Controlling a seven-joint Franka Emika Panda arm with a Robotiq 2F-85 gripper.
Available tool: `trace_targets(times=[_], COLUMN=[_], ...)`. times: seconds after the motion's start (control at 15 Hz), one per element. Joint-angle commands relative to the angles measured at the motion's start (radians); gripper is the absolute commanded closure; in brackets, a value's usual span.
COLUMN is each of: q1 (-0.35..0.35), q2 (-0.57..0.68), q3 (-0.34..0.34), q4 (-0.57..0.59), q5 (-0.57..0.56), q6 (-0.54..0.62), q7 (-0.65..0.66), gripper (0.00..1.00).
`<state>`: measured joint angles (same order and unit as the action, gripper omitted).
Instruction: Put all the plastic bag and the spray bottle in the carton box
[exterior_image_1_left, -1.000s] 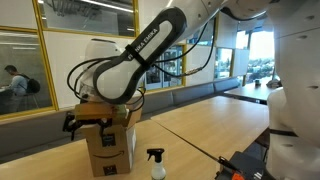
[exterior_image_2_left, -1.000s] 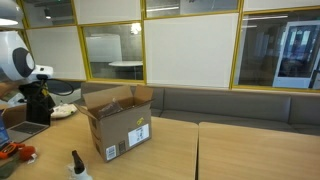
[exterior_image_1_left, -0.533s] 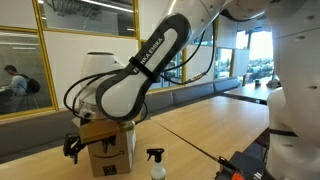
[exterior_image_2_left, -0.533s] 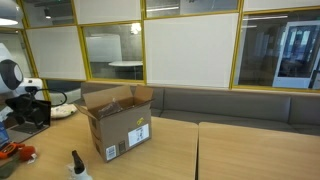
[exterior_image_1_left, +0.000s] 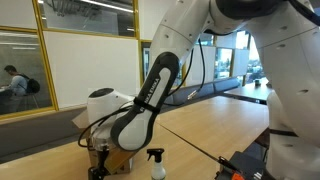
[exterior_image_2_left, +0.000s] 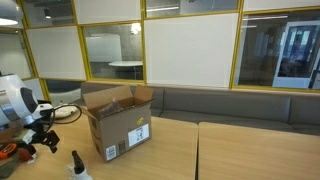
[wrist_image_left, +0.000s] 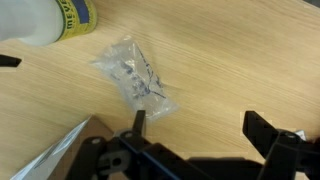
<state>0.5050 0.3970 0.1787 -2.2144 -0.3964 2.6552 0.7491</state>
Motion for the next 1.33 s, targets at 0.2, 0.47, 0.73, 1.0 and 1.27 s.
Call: trace_targets(times=[0.2,0.47,0.73,1.0,1.27], q1=[0.058,0.086,0.114,0.135,0.158], q2=[0.196,0.273,0.33,0.374,0.411], q3=[-0.099,-0.131,-0.164,-0.212,-0.265], q4=[0.129,0.162,0.173,0.197,0.215], q5=[-0.028,0.002,0.031,0.05,0.048], q6=[0.022,0.04,0.059,0.068,0.084], q7=[-0.048,-0.032,-0.035,-0.039,-0.033], gripper=[0.0,0.0,0.0,0.0,0.0])
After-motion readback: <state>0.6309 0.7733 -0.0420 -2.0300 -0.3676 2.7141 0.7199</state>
